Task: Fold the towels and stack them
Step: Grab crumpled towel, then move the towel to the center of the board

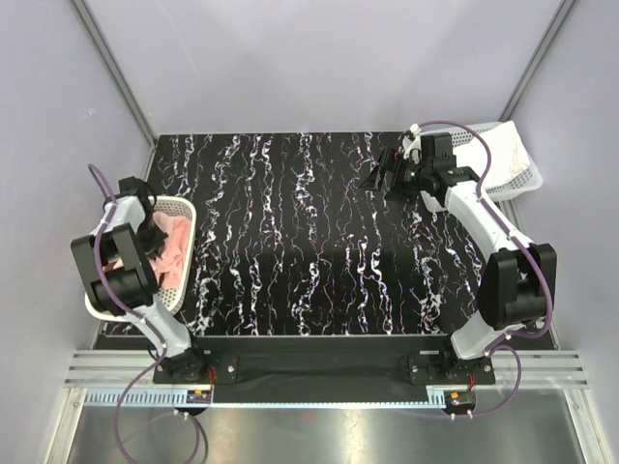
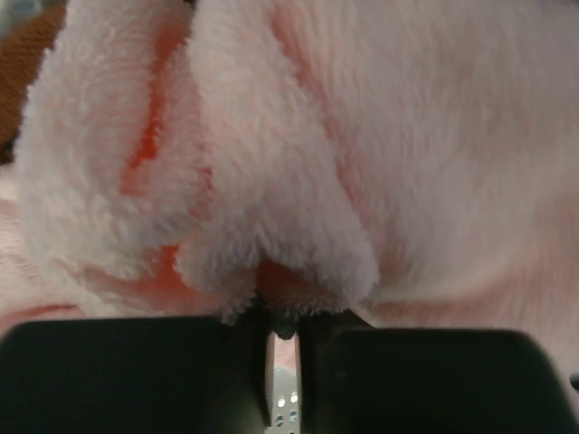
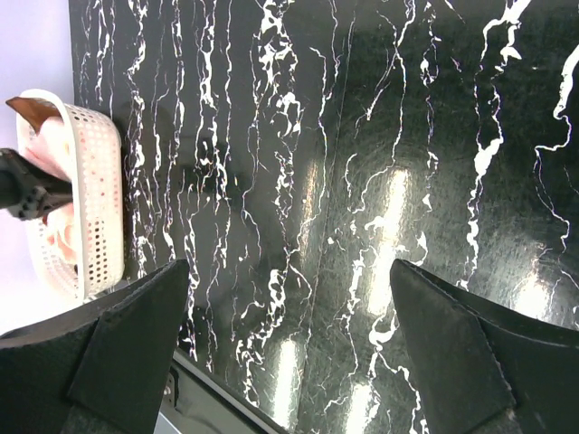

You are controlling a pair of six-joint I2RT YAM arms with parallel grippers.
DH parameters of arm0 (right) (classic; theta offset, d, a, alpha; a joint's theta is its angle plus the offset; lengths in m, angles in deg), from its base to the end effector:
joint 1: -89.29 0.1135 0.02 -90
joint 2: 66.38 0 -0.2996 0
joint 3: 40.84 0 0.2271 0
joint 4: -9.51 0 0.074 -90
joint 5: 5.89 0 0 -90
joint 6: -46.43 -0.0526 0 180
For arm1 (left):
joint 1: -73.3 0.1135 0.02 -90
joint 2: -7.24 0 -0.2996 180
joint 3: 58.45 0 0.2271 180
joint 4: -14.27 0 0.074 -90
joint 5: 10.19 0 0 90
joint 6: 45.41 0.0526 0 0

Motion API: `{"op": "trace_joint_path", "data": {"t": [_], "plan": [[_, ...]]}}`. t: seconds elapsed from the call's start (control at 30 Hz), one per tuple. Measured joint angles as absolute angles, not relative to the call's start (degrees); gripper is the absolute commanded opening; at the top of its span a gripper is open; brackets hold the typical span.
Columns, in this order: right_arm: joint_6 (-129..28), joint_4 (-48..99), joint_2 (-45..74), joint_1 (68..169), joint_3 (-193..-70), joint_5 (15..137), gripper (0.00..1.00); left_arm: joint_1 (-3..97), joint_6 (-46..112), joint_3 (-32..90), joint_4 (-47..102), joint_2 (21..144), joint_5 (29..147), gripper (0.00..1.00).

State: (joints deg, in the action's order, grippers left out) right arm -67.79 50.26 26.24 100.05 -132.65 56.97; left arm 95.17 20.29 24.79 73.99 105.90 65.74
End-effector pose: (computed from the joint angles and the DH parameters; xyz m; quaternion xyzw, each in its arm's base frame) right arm 0.3405 0.0891 0.3294 0.0083 0.8917 0.3239 0.3160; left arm 0.2886 0.1296 0.2285 -0.4004 0.8991 0.1187 0.1309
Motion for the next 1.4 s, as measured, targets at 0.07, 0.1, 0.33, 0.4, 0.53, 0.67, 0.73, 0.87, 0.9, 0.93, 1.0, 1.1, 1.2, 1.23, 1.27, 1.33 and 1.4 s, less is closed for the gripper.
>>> {"op": "trace_joint_path", "data": {"t": [0.07,0.1,0.33,0.4,0.53,0.67,0.73,0.87,0.9,0.93,1.0,1.1,1.2,1.23,1.27,1.33,1.4], "plan": [[-67.6,50.5,26.2,100.1,-132.9,57.0,1.00,95.0,20.8,24.8,75.1,106.9,65.0,0.00],[-67.6,50.5,26.2,100.1,-132.9,57.0,1.00,94.8,21.1,25.1,75.7,106.1,65.0,0.00],[-67.4,50.8,25.8,100.1,-132.9,57.7,1.00,85.9,24.0,49.3,85.4,99.0,62.7,0.00],[-67.4,51.9,25.8,100.1,-133.3,57.7,1.00,81.2,25.1,58.8,86.0,97.2,63.4,0.00],[-67.3,54.1,25.4,100.1,-134.8,58.3,1.00,73.2,26.2,66.8,84.2,90.2,70.4,0.00],[-67.2,56.3,23.4,100.1,-135.7,60.6,1.00,67.9,25.7,64.5,80.7,83.1,83.1,0.00],[-67.1,57.2,21.4,100.1,-135.7,62.6,1.00,63.7,24.1,58.7,75.6,80.3,90.7,0.00],[-66.9,59.0,16.9,100.1,-135.6,67.0,1.00,52.7,18.0,39.1,59.9,76.7,105.3,0.09],[-66.8,59.3,16.0,100.1,-135.6,67.6,1.00,49.5,16.5,33.0,56.1,76.8,107.8,0.10],[-66.7,59.6,15.4,100.1,-135.5,68.2,1.00,47.5,15.6,28.3,53.3,77.1,108.8,0.11],[-66.3,60.7,14.7,100.1,-135.2,69.3,1.00,42.8,14.1,18.6,50.3,79.7,110.5,0.19],[-65.8,62.9,15.7,100.1,-134.6,70.2,1.00,40.2,13.2,10.1,51.8,84.0,110.0,0.57],[-65.2,63.6,18.7,100.1,-133.6,69.4,0.97,40.9,12.9,9.3,56.0,83.5,105.0,0.59],[-65.1,63.3,20.1,100.2,-133.4,69.1,0.96,41.4,13.1,10.3,57.3,82.9,102.7,0.59],[-64.9,62.7,21.4,100.8,-133.4,68.9,0.91,42.4,13.2,11.7,58.8,82.6,100.5,0.59],[-64.3,61.6,25.3,102.6,-134.7,68.5,0.87,45.9,13.6,15.1,60.5,82.3,96.5,0.60],[-63.7,61.2,31.1,106.1,-138.7,69.1,0.77,51.8,14.2,16.3,59.8,81.6,95.0,0.60]]}}
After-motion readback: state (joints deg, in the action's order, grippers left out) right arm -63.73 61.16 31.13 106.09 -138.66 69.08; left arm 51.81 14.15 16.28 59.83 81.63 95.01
